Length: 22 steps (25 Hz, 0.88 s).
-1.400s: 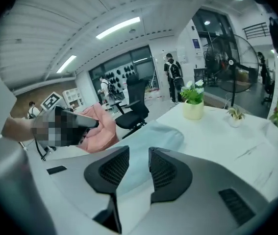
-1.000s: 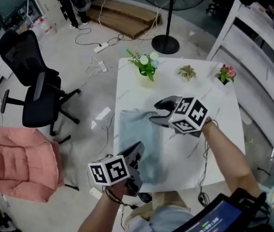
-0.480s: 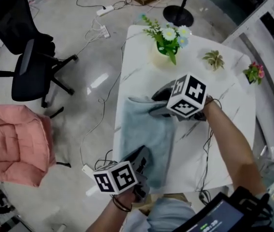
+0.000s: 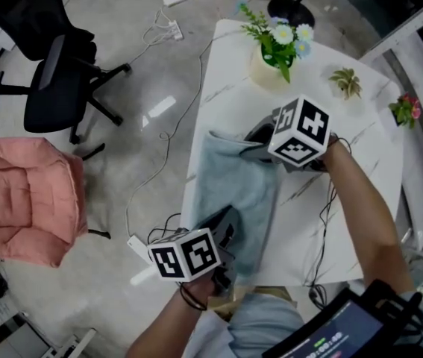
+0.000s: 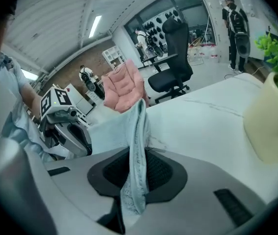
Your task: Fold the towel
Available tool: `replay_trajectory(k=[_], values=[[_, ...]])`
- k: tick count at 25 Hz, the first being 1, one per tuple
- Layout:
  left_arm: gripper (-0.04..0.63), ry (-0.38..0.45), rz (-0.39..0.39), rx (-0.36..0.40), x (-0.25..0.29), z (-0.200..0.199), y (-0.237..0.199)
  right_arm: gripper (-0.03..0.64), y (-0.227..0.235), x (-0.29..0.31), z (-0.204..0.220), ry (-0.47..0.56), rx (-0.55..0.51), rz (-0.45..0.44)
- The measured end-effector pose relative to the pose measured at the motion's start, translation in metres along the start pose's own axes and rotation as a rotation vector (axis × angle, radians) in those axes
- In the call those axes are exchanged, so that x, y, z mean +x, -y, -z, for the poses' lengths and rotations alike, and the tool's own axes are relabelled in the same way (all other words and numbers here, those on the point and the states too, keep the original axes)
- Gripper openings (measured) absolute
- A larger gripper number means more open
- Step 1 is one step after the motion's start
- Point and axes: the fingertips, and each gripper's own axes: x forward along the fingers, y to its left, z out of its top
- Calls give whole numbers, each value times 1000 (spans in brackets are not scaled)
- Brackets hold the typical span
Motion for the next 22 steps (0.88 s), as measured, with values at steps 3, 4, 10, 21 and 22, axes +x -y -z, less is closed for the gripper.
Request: replay_trajectory(k=[3, 4, 10, 21, 22], values=[[8, 11, 5, 9, -4, 4, 2, 83, -10, -13, -7, 22, -20, 29], [8, 12, 7, 11, -4, 6, 3, 83, -14, -19, -10, 26, -34, 40], [8, 28, 29, 21, -6, 12, 9, 83, -49, -45, -24, 46, -139, 133], [8, 112, 43, 9, -30, 30, 11, 84, -124, -59, -31, 62, -277, 284], [8, 121, 44, 10, -32, 30, 10, 84, -130, -58, -31, 65, -284, 291]])
